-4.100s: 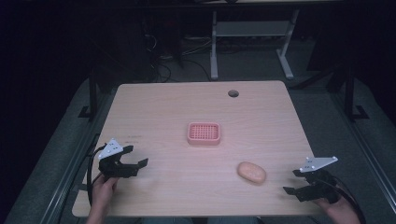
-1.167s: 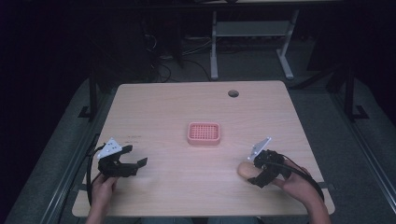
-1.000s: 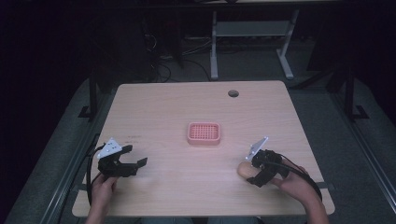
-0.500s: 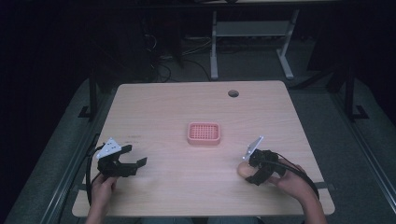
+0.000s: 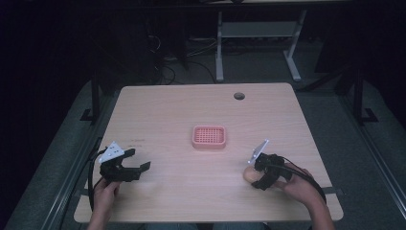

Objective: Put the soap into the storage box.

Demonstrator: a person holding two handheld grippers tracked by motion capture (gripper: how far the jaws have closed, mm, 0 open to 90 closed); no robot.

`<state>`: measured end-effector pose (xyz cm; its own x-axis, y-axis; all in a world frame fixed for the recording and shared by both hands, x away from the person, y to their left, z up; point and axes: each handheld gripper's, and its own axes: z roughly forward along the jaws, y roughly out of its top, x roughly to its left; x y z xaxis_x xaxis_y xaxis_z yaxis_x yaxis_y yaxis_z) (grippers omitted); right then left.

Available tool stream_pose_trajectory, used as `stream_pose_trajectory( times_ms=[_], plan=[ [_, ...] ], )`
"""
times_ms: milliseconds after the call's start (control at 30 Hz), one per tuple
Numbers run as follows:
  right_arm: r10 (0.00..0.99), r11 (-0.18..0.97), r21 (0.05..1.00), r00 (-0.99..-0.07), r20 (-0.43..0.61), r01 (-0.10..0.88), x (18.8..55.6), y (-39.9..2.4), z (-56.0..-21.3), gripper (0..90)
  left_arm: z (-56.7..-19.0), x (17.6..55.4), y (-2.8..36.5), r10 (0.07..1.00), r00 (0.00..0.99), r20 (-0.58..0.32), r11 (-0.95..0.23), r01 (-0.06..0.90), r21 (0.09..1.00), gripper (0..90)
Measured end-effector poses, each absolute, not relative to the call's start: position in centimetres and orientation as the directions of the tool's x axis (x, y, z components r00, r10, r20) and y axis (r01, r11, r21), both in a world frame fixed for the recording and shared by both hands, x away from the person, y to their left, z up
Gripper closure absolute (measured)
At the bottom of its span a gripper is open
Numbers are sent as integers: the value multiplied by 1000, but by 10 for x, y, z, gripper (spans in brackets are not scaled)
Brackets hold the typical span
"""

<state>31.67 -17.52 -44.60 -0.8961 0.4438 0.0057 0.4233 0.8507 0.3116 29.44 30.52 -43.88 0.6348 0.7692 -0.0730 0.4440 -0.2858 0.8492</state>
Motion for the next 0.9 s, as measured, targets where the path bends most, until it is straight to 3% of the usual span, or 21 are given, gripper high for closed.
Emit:
stream_pose_trajectory(
  times_ms=[900],
  plan=[
    [399,848,369,-916,29,381,335,-175,-428,319,-438,294,306,774,627,-86,-268,448,853,143]
  ],
)
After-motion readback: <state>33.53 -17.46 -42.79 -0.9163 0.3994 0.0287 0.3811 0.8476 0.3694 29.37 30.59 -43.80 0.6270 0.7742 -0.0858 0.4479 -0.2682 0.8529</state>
